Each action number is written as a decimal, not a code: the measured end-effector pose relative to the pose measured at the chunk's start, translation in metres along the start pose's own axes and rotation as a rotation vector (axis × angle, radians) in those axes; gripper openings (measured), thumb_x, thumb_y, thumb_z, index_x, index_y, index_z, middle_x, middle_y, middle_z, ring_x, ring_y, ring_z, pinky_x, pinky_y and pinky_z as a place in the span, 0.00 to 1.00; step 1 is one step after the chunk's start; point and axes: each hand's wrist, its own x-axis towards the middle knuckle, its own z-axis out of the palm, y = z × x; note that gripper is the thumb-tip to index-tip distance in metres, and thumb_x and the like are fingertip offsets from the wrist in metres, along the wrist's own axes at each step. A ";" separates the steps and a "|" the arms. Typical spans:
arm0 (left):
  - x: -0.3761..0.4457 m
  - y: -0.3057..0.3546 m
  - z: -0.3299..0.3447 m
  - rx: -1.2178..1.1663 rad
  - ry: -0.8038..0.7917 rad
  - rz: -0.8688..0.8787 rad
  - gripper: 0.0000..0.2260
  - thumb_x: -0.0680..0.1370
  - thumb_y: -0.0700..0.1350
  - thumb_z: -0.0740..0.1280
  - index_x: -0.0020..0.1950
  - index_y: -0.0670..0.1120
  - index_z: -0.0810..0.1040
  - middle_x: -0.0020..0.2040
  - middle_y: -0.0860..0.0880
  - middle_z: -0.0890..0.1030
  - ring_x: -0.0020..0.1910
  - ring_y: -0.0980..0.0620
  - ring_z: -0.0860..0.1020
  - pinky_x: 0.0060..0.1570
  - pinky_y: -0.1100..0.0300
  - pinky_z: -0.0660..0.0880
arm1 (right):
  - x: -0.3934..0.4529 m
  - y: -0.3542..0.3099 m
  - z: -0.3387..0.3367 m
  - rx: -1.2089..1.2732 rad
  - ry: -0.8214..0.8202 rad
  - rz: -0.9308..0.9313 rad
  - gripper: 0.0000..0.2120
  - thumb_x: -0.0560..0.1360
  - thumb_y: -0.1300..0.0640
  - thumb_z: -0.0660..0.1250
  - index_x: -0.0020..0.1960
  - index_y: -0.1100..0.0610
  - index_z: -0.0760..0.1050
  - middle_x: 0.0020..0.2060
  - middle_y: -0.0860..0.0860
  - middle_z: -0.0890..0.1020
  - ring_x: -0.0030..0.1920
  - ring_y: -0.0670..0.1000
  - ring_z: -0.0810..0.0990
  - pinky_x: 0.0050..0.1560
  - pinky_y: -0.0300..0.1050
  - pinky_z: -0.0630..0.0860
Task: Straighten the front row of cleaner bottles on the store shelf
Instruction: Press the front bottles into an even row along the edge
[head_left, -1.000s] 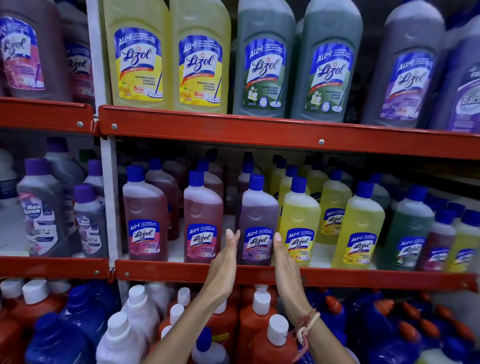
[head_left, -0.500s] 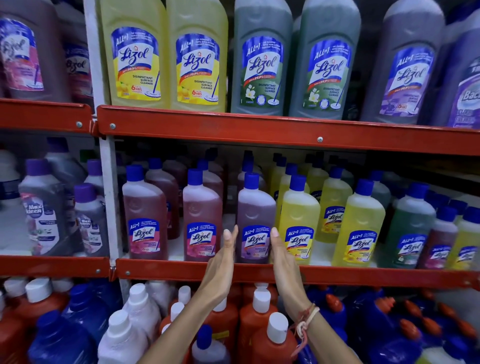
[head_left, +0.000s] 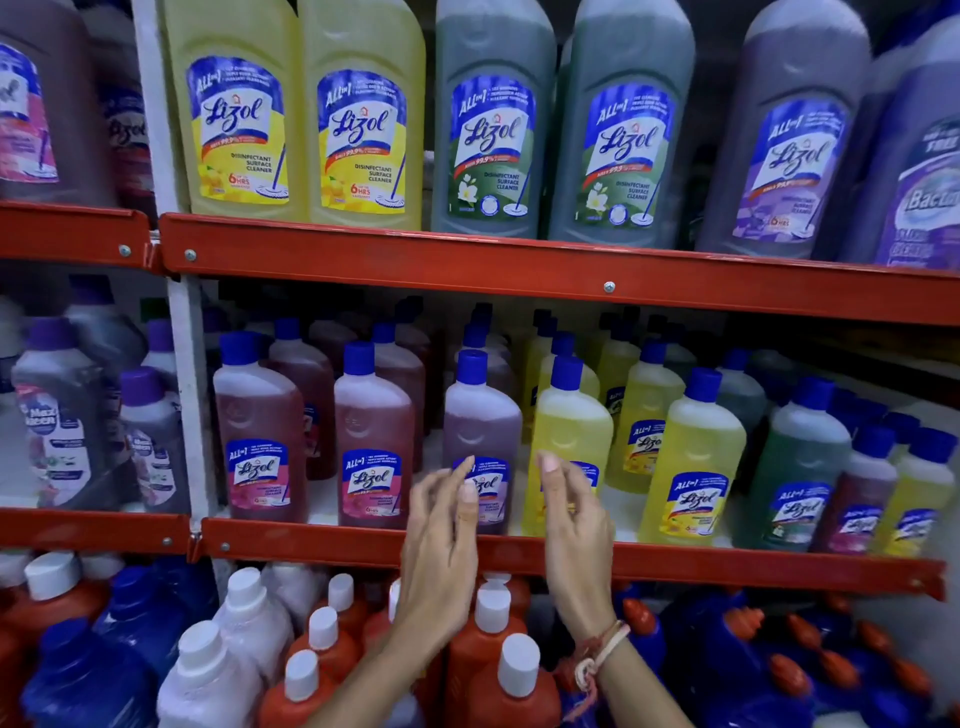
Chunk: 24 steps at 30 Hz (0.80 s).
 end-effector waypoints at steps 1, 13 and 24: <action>-0.001 0.005 0.007 0.002 0.012 0.022 0.19 0.79 0.64 0.47 0.64 0.63 0.70 0.63 0.55 0.73 0.63 0.68 0.69 0.59 0.78 0.60 | 0.002 -0.001 -0.007 0.003 0.073 -0.021 0.20 0.77 0.37 0.57 0.57 0.48 0.80 0.47 0.43 0.83 0.45 0.40 0.79 0.46 0.34 0.73; 0.003 0.023 0.076 -0.273 -0.230 -0.296 0.35 0.71 0.75 0.44 0.73 0.61 0.65 0.67 0.64 0.71 0.55 0.77 0.68 0.49 0.81 0.62 | 0.031 0.027 -0.060 -0.029 -0.261 0.314 0.41 0.68 0.23 0.48 0.77 0.40 0.52 0.78 0.42 0.59 0.77 0.47 0.59 0.77 0.57 0.55; 0.009 0.022 0.079 -0.205 -0.231 -0.386 0.31 0.62 0.83 0.42 0.59 0.77 0.67 0.68 0.54 0.76 0.68 0.52 0.72 0.73 0.44 0.62 | 0.033 0.021 -0.074 -0.059 -0.365 0.298 0.40 0.69 0.24 0.48 0.77 0.36 0.44 0.78 0.40 0.55 0.75 0.44 0.59 0.77 0.56 0.54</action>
